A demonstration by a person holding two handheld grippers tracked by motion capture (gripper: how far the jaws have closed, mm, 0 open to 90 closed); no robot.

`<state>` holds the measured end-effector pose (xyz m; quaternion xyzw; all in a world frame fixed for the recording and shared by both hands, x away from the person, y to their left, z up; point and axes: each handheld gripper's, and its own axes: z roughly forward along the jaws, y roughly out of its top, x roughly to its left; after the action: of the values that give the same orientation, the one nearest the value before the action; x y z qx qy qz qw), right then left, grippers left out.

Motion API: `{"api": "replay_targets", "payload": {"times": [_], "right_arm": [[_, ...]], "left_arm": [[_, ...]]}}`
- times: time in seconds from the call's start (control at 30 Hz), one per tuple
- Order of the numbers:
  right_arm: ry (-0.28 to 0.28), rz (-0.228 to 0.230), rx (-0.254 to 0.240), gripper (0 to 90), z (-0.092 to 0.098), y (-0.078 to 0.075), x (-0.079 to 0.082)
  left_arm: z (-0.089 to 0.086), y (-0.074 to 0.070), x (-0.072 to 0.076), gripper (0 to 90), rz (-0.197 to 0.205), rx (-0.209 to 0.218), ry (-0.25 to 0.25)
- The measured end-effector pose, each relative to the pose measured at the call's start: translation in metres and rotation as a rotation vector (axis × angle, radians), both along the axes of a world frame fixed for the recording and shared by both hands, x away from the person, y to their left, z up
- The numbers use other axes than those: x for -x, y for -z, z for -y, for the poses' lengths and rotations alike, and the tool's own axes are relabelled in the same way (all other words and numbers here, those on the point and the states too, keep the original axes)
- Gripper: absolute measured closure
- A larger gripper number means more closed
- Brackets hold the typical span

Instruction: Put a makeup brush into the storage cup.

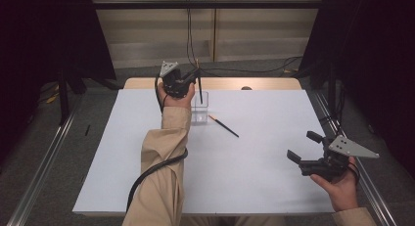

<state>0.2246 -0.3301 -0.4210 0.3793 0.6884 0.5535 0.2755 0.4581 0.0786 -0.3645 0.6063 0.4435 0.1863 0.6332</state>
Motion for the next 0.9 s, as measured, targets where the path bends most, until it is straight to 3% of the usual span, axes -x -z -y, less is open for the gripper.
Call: {"api": "replay_targets", "payload": {"times": [0.33,0.9], "right_arm": [[-0.005,-0.005,0.001,0.0,-0.002,0.0,-0.001],[-0.006,-0.004,-0.004,0.0,-0.001,0.001,-0.001]], "left_arm": [[0.002,0.002,-0.003,84.2,0.014,0.018,-0.014],[0.007,0.012,-0.004,84.2,0.024,-0.039,-0.023]]}}
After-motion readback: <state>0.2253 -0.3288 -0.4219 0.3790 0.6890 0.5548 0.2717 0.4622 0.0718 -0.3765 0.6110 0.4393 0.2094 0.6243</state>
